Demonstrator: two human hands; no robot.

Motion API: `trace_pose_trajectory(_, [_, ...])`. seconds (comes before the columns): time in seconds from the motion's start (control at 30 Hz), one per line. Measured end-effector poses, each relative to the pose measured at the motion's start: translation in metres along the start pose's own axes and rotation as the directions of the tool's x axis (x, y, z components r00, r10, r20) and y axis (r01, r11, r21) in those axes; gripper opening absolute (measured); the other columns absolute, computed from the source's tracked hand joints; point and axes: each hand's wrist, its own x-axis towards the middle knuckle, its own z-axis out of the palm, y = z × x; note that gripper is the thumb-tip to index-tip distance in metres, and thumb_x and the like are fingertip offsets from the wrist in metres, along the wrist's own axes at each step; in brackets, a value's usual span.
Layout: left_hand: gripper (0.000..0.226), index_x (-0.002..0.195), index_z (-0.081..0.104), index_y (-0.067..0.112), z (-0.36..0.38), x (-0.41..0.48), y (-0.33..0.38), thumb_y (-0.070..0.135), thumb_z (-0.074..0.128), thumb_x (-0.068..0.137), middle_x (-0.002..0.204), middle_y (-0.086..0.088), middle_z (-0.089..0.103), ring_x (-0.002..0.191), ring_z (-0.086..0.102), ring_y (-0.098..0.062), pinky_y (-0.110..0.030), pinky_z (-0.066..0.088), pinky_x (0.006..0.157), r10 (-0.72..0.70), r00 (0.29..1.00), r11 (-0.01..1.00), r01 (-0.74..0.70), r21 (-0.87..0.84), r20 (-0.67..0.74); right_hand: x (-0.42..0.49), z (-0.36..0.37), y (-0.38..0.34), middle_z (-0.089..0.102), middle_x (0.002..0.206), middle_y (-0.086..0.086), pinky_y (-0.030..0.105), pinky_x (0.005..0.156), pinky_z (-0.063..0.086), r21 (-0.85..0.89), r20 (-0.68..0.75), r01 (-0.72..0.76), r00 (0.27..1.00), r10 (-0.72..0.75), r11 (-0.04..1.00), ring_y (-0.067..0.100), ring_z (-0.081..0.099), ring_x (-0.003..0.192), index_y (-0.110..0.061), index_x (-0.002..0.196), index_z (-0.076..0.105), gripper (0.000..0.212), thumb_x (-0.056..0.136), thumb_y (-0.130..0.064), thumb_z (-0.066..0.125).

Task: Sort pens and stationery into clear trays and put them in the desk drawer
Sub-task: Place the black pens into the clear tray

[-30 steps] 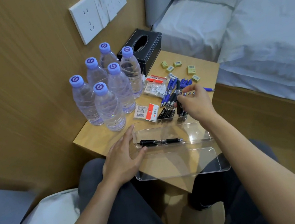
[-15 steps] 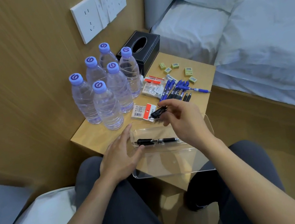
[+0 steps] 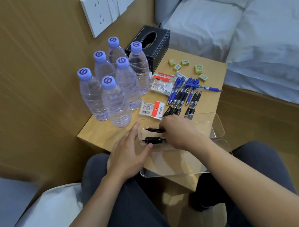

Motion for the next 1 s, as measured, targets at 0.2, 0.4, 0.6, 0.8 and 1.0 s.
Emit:
trace_pose_trajectory(0.2, [0.082,0.155,0.014,0.045,0.0,0.001,-0.002,0.058,0.058,0.088,0.144,0.015,0.054,0.134,0.047,-0.013,-0.036,0.038,0.109,0.004,1.0,1.0,-0.004,0.004,0.002,0.017,0.01,-0.005,0.067,0.11,0.008,0.041,0.077,0.058,0.045,0.064,-0.029,0.998,0.026,0.999,0.03,0.065,0.098,-0.014,0.108,0.072,0.024,0.088,-0.009,0.058])
trace_pose_trajectory(0.4, [0.082,0.155,0.011,0.046,0.0,0.003,-0.003,0.062,0.055,0.088,0.145,0.018,0.053,0.136,0.045,-0.013,-0.037,0.037,0.111,0.004,1.0,1.0,-0.004,0.006,0.01,0.021,0.004,0.007,0.071,0.111,0.004,0.042,0.084,0.059,0.202,0.088,-0.025,0.996,0.007,0.979,0.024,0.067,0.098,-0.018,0.11,0.074,0.026,0.09,-0.015,0.059])
trace_pose_trajectory(0.6, [0.082,0.155,0.011,0.047,0.001,0.002,-0.003,0.062,0.056,0.088,0.145,0.019,0.053,0.136,0.046,-0.013,-0.038,0.037,0.112,0.005,1.0,1.0,-0.005,0.01,0.003,0.043,-0.037,0.04,0.072,0.096,-0.004,0.04,0.08,0.06,0.359,-0.152,-0.058,0.981,0.12,0.932,0.016,0.067,0.087,-0.018,0.097,0.075,0.026,0.091,-0.007,0.053])
trace_pose_trajectory(0.8, [0.081,0.154,0.01,0.049,0.001,0.003,-0.003,0.062,0.056,0.088,0.144,0.02,0.052,0.135,0.046,-0.013,-0.038,0.037,0.111,0.003,1.0,1.0,-0.003,0.006,0.02,0.074,-0.048,0.071,0.064,0.104,0.001,0.042,0.08,0.059,0.121,0.003,-0.04,0.999,0.04,0.992,0.022,0.061,0.092,-0.029,0.086,0.064,0.032,0.082,0.001,0.056])
trace_pose_trajectory(1.0, [0.082,0.154,0.01,0.049,-0.001,0.003,-0.003,0.062,0.056,0.088,0.146,0.019,0.05,0.136,0.045,-0.013,-0.039,0.037,0.112,0.003,1.0,1.0,-0.003,0.0,0.028,0.086,-0.034,0.073,0.047,0.118,0.002,0.042,0.083,0.056,0.051,0.088,-0.009,0.996,0.005,0.999,0.024,0.053,0.104,-0.026,0.114,0.067,0.044,0.083,0.004,0.058])
